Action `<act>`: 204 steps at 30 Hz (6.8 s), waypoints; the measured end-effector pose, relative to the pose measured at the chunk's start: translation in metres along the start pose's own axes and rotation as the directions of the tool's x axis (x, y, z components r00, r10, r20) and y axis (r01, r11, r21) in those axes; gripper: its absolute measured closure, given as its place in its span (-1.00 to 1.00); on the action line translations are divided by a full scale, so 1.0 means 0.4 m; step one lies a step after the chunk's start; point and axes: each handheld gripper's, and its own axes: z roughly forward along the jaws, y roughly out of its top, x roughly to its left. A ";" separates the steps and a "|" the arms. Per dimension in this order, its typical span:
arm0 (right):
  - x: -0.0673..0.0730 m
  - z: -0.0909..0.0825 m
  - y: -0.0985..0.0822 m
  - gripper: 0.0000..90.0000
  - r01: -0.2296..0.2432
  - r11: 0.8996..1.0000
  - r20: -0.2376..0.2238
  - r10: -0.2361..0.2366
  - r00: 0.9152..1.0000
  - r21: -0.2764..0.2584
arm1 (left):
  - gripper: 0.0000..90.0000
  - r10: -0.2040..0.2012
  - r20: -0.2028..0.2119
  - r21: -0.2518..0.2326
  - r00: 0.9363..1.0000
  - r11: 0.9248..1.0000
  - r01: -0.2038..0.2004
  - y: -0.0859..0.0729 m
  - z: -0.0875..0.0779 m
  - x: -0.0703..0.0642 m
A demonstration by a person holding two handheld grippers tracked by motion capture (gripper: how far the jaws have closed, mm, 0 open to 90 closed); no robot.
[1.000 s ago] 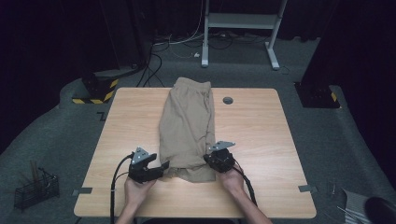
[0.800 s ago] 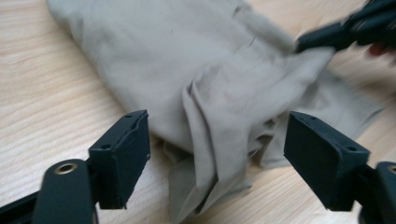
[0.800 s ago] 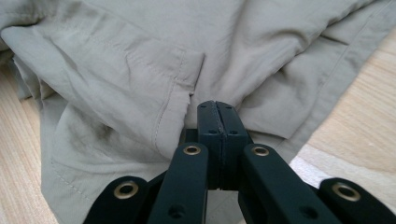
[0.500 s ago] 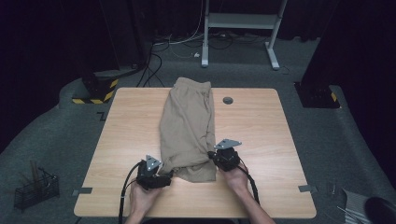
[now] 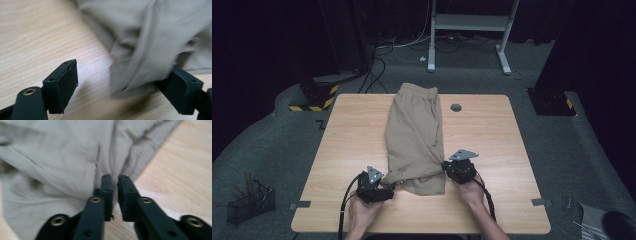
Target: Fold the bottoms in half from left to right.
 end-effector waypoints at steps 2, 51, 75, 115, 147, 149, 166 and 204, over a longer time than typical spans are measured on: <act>0.012 -0.007 0.015 0.59 0.004 1.000 -0.011 -0.004 1.000 -0.027 | -0.59 -0.021 0.038 -0.025 0.999 0.999 0.022 0.010 -0.006 -0.004; 0.021 -0.038 -0.039 0.43 0.023 1.000 -0.034 -0.023 0.999 0.009 | -0.61 -0.085 0.012 0.057 0.996 0.995 0.085 -0.044 -0.053 0.066; 0.008 0.048 -0.012 0.72 -0.029 0.997 -0.060 0.033 0.998 0.066 | -0.22 -0.069 0.084 -0.012 0.994 0.997 0.070 0.112 0.058 0.129; 0.031 -0.008 -0.050 0.01 -0.005 0.999 0.002 0.005 1.000 0.052 | 0.00 -0.024 0.095 0.067 0.995 0.998 0.018 0.104 0.133 0.122; -0.064 -0.011 -0.061 0.97 -0.085 0.994 0.047 0.082 0.996 0.063 | 0.96 -0.030 0.164 0.089 0.986 0.996 0.015 0.058 0.064 0.130; -0.061 -0.016 -0.066 0.82 -0.082 0.995 0.036 0.080 0.996 0.064 | 0.91 -0.022 0.157 0.079 0.987 0.997 0.010 0.058 0.055 0.126; -0.076 0.026 -0.021 0.97 -0.108 0.993 0.072 0.104 0.992 0.054 | 0.96 -0.006 0.136 0.095 0.991 0.995 -0.007 0.100 0.110 0.087; -0.089 0.016 -0.018 0.79 -0.095 0.991 0.078 0.088 0.993 0.092 | 0.86 0.009 0.232 0.065 0.973 0.998 -0.025 0.069 0.063 0.055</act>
